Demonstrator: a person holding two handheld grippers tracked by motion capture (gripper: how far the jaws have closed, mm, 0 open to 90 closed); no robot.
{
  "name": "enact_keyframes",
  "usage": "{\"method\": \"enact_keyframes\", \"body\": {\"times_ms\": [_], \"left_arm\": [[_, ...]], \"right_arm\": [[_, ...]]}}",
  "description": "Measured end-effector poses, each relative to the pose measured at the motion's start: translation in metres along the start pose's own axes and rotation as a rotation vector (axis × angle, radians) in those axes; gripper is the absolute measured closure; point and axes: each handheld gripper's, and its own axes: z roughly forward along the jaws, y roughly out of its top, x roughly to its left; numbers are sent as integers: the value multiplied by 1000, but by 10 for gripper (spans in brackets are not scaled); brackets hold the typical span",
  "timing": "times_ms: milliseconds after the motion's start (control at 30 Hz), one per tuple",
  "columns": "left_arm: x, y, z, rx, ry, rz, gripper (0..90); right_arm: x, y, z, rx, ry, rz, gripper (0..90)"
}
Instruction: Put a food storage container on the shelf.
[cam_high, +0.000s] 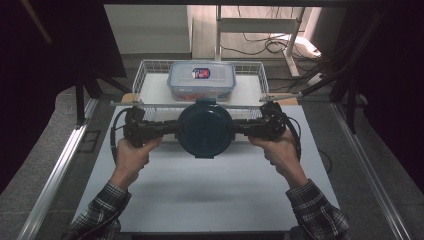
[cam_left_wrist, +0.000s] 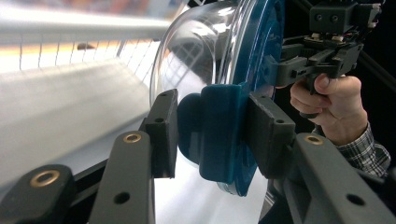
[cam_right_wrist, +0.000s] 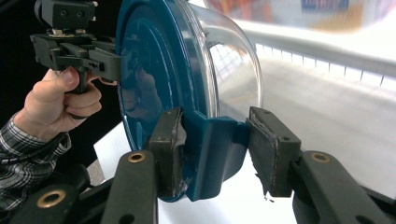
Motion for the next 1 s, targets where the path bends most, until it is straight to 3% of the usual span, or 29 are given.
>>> {"method": "enact_keyframes", "body": {"times_ms": [367,767,1000], "left_arm": [[-8,52,-13,-35,24,33,572],[0,104,-16,-62,13,51,573],[4,126,-16,-70,18,55,573]], "right_arm": [[3,50,-7,-44,6,-15,558],[-1,103,-10,-81,-11,-36,557],[-5,126,-10,-101,-17,-43,556]]}}
